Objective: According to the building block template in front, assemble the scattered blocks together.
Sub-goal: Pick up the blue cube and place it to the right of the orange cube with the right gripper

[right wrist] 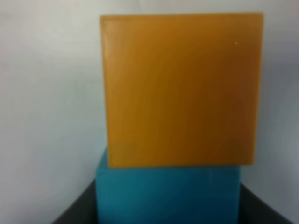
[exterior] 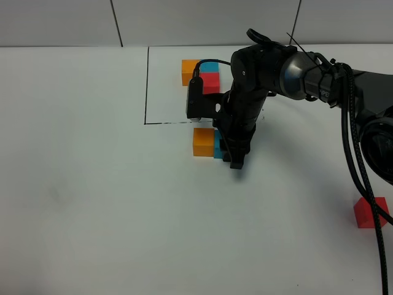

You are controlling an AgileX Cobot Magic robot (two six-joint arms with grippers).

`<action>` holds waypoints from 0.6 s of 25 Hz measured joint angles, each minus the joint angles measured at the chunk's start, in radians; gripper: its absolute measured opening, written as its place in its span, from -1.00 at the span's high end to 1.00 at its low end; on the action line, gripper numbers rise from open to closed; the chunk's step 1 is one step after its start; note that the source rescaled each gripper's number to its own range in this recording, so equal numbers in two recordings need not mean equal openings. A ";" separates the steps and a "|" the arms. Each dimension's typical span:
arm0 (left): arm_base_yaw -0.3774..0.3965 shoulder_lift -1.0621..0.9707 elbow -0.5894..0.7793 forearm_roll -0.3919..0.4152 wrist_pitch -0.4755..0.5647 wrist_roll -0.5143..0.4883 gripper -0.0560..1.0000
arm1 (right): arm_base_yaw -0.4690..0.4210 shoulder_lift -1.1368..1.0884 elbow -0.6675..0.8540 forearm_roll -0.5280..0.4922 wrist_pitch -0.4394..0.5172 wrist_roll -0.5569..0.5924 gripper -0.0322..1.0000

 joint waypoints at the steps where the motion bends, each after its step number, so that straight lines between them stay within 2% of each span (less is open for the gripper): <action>1: 0.000 0.000 0.000 0.000 0.000 0.000 -0.46 | 0.000 0.000 0.000 0.000 0.000 -0.007 0.92; 8: 0.000 0.000 0.000 0.000 0.000 0.000 -0.46 | 0.000 0.001 -0.003 0.000 0.002 -0.069 0.92; 15: 0.000 0.000 0.000 0.000 0.000 0.000 -0.46 | 0.001 0.003 -0.006 -0.006 0.004 -0.072 0.92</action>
